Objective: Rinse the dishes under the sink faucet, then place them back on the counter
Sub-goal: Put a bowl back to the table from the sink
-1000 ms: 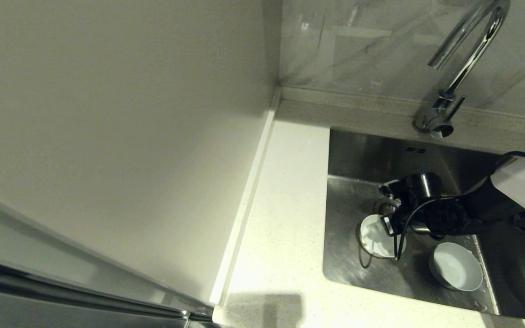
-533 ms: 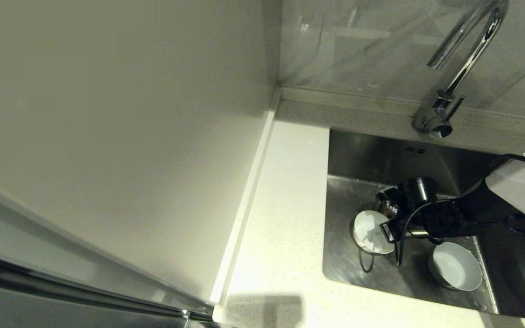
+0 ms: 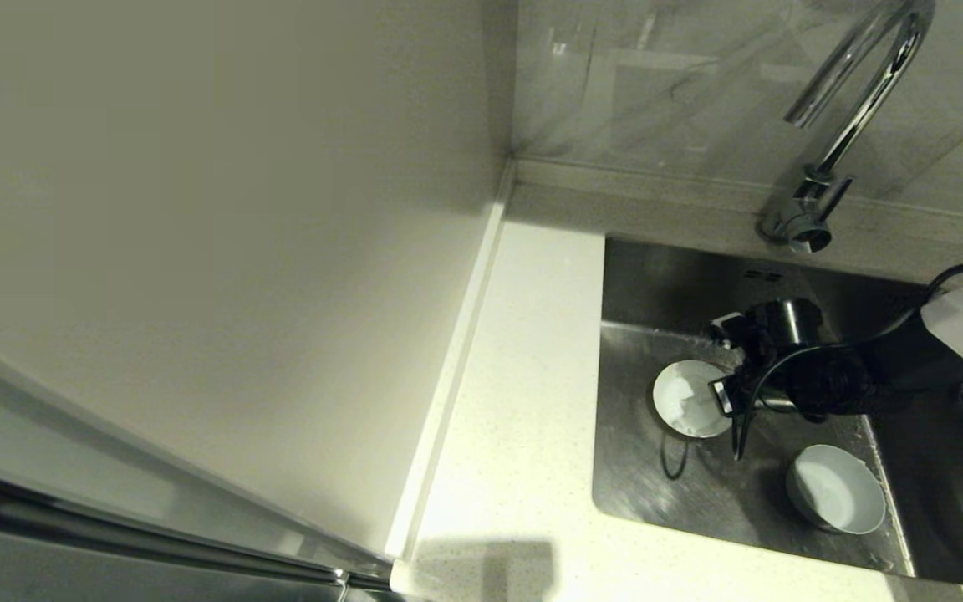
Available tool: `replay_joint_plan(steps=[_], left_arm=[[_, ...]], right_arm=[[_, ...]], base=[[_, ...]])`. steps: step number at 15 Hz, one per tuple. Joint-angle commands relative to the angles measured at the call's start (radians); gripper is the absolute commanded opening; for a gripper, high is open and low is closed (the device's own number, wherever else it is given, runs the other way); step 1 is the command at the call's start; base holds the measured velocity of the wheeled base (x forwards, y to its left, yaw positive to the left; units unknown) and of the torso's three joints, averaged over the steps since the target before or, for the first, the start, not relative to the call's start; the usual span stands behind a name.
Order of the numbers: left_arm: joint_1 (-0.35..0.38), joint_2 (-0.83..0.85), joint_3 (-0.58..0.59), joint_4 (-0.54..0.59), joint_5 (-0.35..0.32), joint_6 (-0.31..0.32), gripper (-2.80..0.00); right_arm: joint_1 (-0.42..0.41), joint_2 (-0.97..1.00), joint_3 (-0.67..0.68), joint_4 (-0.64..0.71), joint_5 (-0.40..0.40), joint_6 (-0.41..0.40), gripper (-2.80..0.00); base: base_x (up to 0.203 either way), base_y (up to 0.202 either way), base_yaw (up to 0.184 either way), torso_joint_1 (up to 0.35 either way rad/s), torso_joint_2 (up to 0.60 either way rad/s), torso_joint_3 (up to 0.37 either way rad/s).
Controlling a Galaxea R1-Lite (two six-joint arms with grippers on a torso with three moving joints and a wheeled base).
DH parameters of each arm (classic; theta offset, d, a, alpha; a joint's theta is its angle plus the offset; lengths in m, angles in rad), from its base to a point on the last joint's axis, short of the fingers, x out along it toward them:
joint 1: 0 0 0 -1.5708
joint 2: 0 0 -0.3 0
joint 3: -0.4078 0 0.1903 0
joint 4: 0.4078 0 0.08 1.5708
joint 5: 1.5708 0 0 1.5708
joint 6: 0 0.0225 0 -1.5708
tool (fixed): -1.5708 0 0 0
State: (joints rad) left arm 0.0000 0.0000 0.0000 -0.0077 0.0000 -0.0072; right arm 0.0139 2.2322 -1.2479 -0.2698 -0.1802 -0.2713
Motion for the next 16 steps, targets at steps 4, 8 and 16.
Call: replay_joint_plan(steps=[4, 8, 16], left_arm=[[0.000, 0.000, 0.003, 0.000, 0.000, 0.000, -2.80], [0.000, 0.000, 0.003, 0.000, 0.000, 0.000, -2.80], [0.000, 0.000, 0.003, 0.000, 0.000, 0.000, -2.80]], right_arm=[[-0.131, -0.150, 0.043, 0.011, -0.006, 0.007, -2.80], [-0.251, -0.297, 0.056, 0.025, -0.018, 0.041, -2.80], [-0.372, -0.677, 0.305, -0.443, -0.129, -0.114, -2.80]], base=[[0.000, 0.000, 0.000, 0.000, 0.00, 0.000], [0.000, 0.000, 0.000, 0.000, 0.00, 0.000], [0.000, 0.000, 0.000, 0.000, 0.00, 0.000]])
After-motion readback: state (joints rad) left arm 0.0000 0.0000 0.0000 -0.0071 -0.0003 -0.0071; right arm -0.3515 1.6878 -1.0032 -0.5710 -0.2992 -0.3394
